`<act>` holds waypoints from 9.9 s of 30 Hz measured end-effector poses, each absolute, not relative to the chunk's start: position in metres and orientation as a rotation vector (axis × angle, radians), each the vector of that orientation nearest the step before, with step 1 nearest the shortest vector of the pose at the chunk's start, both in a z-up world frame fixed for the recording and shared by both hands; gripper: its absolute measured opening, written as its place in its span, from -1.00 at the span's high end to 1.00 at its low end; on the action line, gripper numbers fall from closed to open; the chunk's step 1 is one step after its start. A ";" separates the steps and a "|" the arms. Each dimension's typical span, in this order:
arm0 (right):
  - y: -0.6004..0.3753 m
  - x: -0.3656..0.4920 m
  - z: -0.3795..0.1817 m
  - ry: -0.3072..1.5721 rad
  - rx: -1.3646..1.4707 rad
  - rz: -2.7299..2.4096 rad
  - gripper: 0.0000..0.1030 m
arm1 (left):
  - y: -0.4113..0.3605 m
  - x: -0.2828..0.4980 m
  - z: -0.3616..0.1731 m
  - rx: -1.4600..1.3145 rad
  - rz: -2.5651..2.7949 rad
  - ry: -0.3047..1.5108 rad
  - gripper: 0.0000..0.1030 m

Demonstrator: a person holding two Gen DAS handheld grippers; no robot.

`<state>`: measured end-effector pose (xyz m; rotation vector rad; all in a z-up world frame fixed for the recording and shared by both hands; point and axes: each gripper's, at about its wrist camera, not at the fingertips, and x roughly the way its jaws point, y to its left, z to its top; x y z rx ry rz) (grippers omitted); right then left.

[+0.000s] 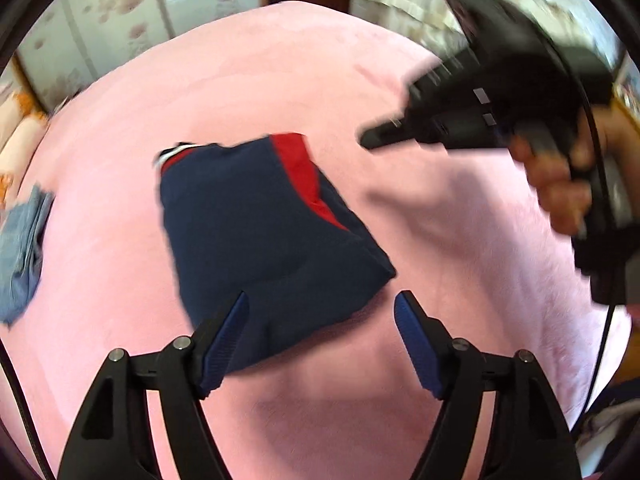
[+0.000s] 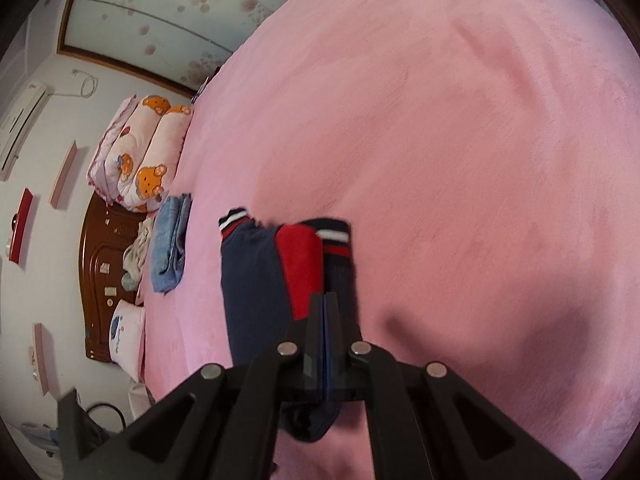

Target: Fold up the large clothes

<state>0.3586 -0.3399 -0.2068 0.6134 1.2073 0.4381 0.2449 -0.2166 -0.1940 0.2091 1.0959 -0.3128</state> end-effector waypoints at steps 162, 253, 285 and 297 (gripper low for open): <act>-0.298 0.307 -0.244 1.409 0.661 0.361 -0.62 | -0.113 0.342 -0.277 -0.250 -0.074 1.401 -0.84; 0.217 0.348 -0.062 1.286 0.858 0.650 0.31 | 0.388 0.289 -0.029 -0.388 -0.246 1.159 0.07; 0.268 0.576 -0.272 1.372 0.645 0.701 0.17 | 0.499 0.521 -0.252 -0.326 -0.161 1.164 -0.14; 0.160 0.464 -0.200 1.372 0.557 0.387 0.15 | 0.471 0.417 -0.191 -0.379 0.344 1.221 -0.47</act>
